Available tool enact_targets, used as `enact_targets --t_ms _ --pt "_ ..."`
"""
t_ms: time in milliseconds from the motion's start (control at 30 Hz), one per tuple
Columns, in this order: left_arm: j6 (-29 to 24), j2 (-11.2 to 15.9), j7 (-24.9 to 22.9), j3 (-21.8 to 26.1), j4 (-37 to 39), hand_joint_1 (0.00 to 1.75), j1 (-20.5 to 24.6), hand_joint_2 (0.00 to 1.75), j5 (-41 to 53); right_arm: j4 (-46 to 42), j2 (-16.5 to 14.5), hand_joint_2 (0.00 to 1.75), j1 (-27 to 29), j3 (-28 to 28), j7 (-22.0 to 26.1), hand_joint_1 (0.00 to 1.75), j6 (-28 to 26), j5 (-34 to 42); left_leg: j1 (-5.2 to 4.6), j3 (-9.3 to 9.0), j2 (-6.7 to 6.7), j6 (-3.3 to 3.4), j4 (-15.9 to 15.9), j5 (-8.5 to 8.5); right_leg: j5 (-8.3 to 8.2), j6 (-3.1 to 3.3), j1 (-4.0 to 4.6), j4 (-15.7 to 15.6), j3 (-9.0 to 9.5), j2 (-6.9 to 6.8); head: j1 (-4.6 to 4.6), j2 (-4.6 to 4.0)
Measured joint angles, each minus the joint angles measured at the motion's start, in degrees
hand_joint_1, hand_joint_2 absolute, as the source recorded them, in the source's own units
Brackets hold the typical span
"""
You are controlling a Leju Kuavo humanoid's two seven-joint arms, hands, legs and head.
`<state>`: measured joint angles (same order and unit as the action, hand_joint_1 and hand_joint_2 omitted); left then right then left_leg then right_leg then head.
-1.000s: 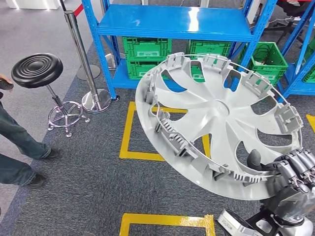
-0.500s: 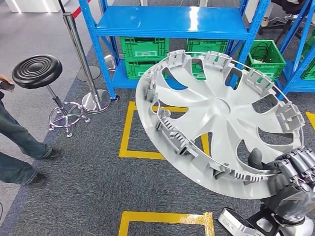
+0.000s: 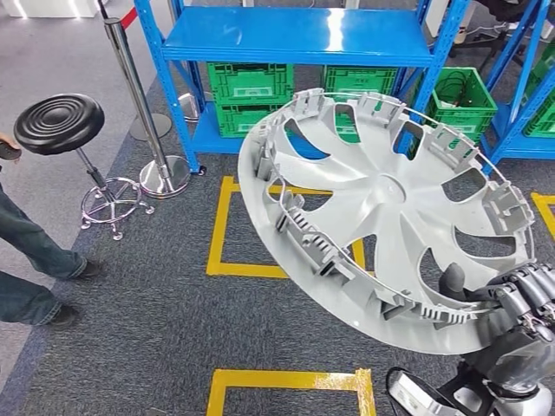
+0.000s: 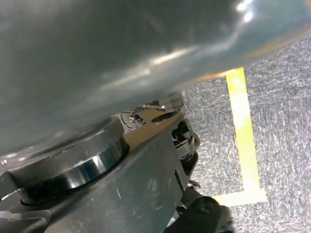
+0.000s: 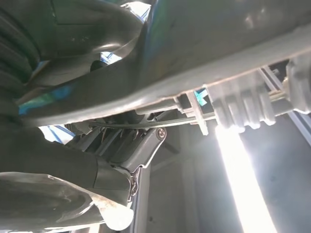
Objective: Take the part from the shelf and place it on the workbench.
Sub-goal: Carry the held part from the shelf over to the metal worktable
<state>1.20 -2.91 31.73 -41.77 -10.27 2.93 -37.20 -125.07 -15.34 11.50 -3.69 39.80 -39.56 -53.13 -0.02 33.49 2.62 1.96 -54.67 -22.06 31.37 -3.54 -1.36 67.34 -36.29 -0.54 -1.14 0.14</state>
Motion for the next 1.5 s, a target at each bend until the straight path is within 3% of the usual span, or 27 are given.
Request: enact_targets --t_ms 67,100,233,267,333,400,433,467,500,567,633,700,733,800,867,900,967,1000,1067,1133,1233,1267,1333,1367,1433,1467,1500 --pt "0.0 0.1 0.0 0.0 0.0 0.00 0.0 0.00 0.0 0.0 0.0 1.75 0.0 0.1 0.0 1.75 0.0 0.0 0.24 0.73 0.55 -1.00 -1.7 -0.69 -2.58 -0.24 -0.21 -6.8 3.34 -1.34 -0.07 0.01" --pt "0.0 0.1 0.0 0.0 0.0 0.00 0.0 0.00 0.0 0.0 0.0 1.75 0.0 0.1 0.0 1.75 0.0 0.0 0.25 1.03 0.75 -1.47 -2.4 -1.10 -3.03 0.14 -0.22 -8.6 4.22 -1.74 -0.09 0.01" --pt "0.0 0.2 0.0 0.1 0.0 0.00 -0.1 0.00 0.0 0.0 0.0 1.75 0.7 0.3 0.0 1.75 -0.1 -0.3 0.32 1.19 1.45 -2.42 -3.5 -2.11 -3.16 2.36 -0.12 -8.4 3.61 -0.57 0.11 0.01" --pt "0.0 0.2 0.0 0.1 0.0 0.00 0.0 0.00 0.1 -0.1 0.0 1.75 0.8 0.3 0.0 1.75 -0.1 -0.4 0.44 1.54 0.98 -2.68 -4.6 -3.17 -3.39 2.74 -0.18 -8.3 3.57 -0.15 0.13 0.00" --pt "0.0 0.2 -0.1 0.1 0.0 0.00 0.0 0.00 0.2 -0.1 0.0 1.75 1.0 0.5 0.0 1.75 -0.1 -0.5 0.60 3.57 -0.71 -3.19 -10.1 -7.23 -3.92 3.37 -0.23 -8.3 3.29 0.68 0.24 -0.01" --pt "0.0 0.2 -0.2 0.1 0.0 0.00 -0.1 0.00 0.2 -0.1 0.0 1.75 1.3 0.6 0.0 1.75 -0.1 -0.5 0.59 6.46 -1.75 -3.18 -17.9 -11.38 -4.31 3.63 -0.04 -8.3 2.74 1.72 0.30 -0.01" --pt "0.0 0.2 -0.2 0.1 0.0 0.00 -0.1 0.00 0.3 -0.2 0.0 1.75 1.5 0.6 0.0 1.75 -0.1 -0.5 0.55 7.13 -1.92 -2.98 -20.0 -12.11 -4.45 3.67 0.12 -8.3 2.53 2.32 0.30 -0.01" --pt "0.0 0.2 -0.2 0.1 0.0 0.00 -0.1 0.00 0.3 -0.2 0.0 1.75 1.7 0.6 0.0 1.75 -0.1 -0.6 0.47 6.79 -2.08 -2.62 -20.0 -11.72 -4.59 3.68 0.31 -8.3 2.39 2.95 0.29 -0.01" --pt "0.0 0.2 -0.2 0.1 0.0 0.00 -0.1 0.00 0.4 -0.2 0.0 1.75 1.8 0.6 0.0 1.75 -0.1 -0.7 0.34 5.36 -2.47 -2.07 -17.6 -10.29 -4.72 3.68 0.50 -8.3 2.30 3.62 0.29 -0.01" --pt "0.0 0.3 -0.2 0.1 0.0 0.00 -0.1 0.00 0.5 -0.4 0.0 1.75 1.9 0.7 0.0 1.75 -0.1 -0.8 -0.09 1.02 -4.85 -0.52 -9.5 -6.84 -4.99 3.61 0.66 -8.3 2.20 4.80 0.23 -0.01" --pt "0.0 0.4 -0.3 0.0 0.0 0.00 -0.1 0.00 0.6 -0.5 0.0 1.75 2.0 0.7 0.0 1.75 -0.1 -0.9 -0.68 -1.47 -6.72 0.66 -4.5 -5.19 -5.28 3.21 0.51 -8.4 2.02 5.76 0.30 -0.01" --pt "0.0 0.3 -0.4 0.0 0.0 0.00 0.0 0.00 0.6 -0.7 0.0 1.75 2.2 0.7 0.0 1.75 -0.1 -1.0 -1.08 -1.73 -6.13 0.86 -3.6 -4.84 -5.66 2.46 0.35 -8.6 1.72 6.74 0.45 -0.01" --pt "0.0 0.3 -0.5 0.1 0.0 0.00 0.0 0.00 0.6 -0.9 0.0 1.75 2.4 0.7 0.0 1.75 -0.1 -1.0 -0.97 -1.86 -5.44 0.67 -3.1 -4.51 -5.72 2.18 0.34 -8.6 1.44 6.72 0.49 -0.01" --pt "0.0 0.2 -0.6 0.1 0.0 0.00 0.1 0.00 0.6 -1.1 0.0 1.75 2.6 0.7 0.0 1.75 -0.1 -1.1 -0.65 -2.04 -4.08 0.51 -1.9 -3.74 -4.18 1.81 0.58 -6.5 -0.01 4.67 0.28 0.00" --pt "0.0 0.0 -0.8 0.1 0.0 0.00 0.0 0.00 0.7 -1.2 0.0 1.75 2.6 0.7 0.0 1.75 -0.1 -1.2 -0.57 -1.87 -2.59 0.53 -1.4 -3.40 -0.33 1.52 0.72 -0.1 -3.01 1.86 -0.02 0.00" --pt "0.0 0.0 -0.8 0.1 0.0 0.00 -0.1 0.00 0.7 -1.2 0.0 1.75 2.6 0.7 0.0 1.75 -0.1 -1.2 -0.61 -1.72 -1.75 0.52 -1.5 -3.36 1.42 1.29 0.70 3.6 -4.57 1.25 -0.11 0.00" --pt "0.0 -0.1 -0.9 0.1 0.0 0.00 -0.3 0.00 0.7 -1.2 0.0 1.75 2.8 0.7 0.0 1.75 -0.1 -1.3 -0.65 -1.51 -0.11 0.47 -1.6 -3.34 2.17 0.95 0.67 6.6 -5.32 0.77 -0.13 0.00" --pt "0.0 -0.1 -0.9 0.1 0.0 0.00 -0.3 0.00 0.7 -1.2 0.0 1.75 2.9 0.7 0.0 1.75 -0.1 -1.3 -0.65 -1.45 0.63 0.41 -1.7 -3.36 1.03 0.88 0.66 4.7 -3.93 0.47 -0.13 0.00" --pt "0.0 -0.2 -1.0 0.1 0.0 0.00 -0.1 0.00 0.7 -1.2 0.0 1.75 2.9 0.7 0.0 1.75 -0.1 -1.4 -0.75 -1.40 1.83 0.10 -2.1 -3.54 -1.84 1.04 0.77 -3.3 1.04 -1.23 -0.14 0.00" --pt "0.0 -0.3 -1.1 0.1 0.0 0.00 0.0 0.00 0.8 -1.3 0.0 1.75 3.0 0.7 0.0 1.75 -0.1 -1.4 -1.00 -1.35 2.62 -0.47 -2.6 -3.78 -3.02 1.86 0.92 -8.7 4.36 -2.54 -0.04 0.01" --pt "0.0 -0.3 -1.2 0.1 0.0 0.00 0.2 0.00 1.0 -1.4 0.0 1.75 3.2 0.6 0.0 1.75 -0.1 -1.4 -1.07 -1.38 3.41 -1.37 -2.9 -3.86 -3.36 3.16 0.95 -9.3 4.32 -1.53 0.03 0.01" --pt "0.0 -0.3 -1.2 0.1 0.0 0.00 0.3 0.00 1.1 -1.5 0.0 1.75 3.3 0.6 0.0 1.75 -0.1 -1.4 -0.95 -1.22 2.69 -1.80 -3.4 -4.42 -3.56 3.50 0.83 -9.4 4.19 -1.07 0.10 0.01" --pt "0.0 -0.3 -1.2 0.1 0.0 0.00 0.3 0.00 1.2 -1.6 0.0 1.75 3.3 0.6 0.0 1.75 -0.1 -1.4 -0.58 0.29 -0.01 -2.70 -7.4 -7.45 -4.01 4.14 0.55 -9.5 4.07 -0.16 0.32 0.00" --pt "0.0 -0.3 -1.2 0.1 0.0 0.00 0.3 0.00 1.2 -1.6 0.0 1.75 3.3 0.6 0.0 1.75 -0.1 -1.4 -0.39 1.78 -1.29 -3.00 -11.1 -9.67 -4.21 4.33 0.53 -9.4 3.85 0.39 0.44 0.00" --pt "0.0 -0.3 -1.3 0.0 0.0 0.00 0.1 0.00 1.2 -1.6 0.0 1.75 3.4 0.7 0.0 1.75 -0.1 -1.4 -0.14 4.64 -2.05 -3.19 -18.3 -12.74 -4.53 4.43 0.54 -9.4 3.40 1.72 0.48 0.01" --pt "0.0 -0.3 -1.4 0.0 0.0 0.00 0.1 0.00 1.2 -1.6 0.0 1.75 3.4 0.7 0.0 1.75 -0.1 -1.4 -0.08 5.05 -2.11 -3.15 -19.5 -12.76 -4.67 4.36 0.55 -9.4 3.25 2.45 0.49 0.00" --pt "0.0 -0.3 -1.4 0.0 0.0 0.00 0.1 0.00 1.2 -1.6 0.0 1.75 3.4 0.7 0.0 1.75 -0.1 -1.4 -0.04 4.33 -2.24 -3.02 -18.3 -11.56 -4.79 4.27 0.55 -9.4 3.20 3.17 0.49 0.01"
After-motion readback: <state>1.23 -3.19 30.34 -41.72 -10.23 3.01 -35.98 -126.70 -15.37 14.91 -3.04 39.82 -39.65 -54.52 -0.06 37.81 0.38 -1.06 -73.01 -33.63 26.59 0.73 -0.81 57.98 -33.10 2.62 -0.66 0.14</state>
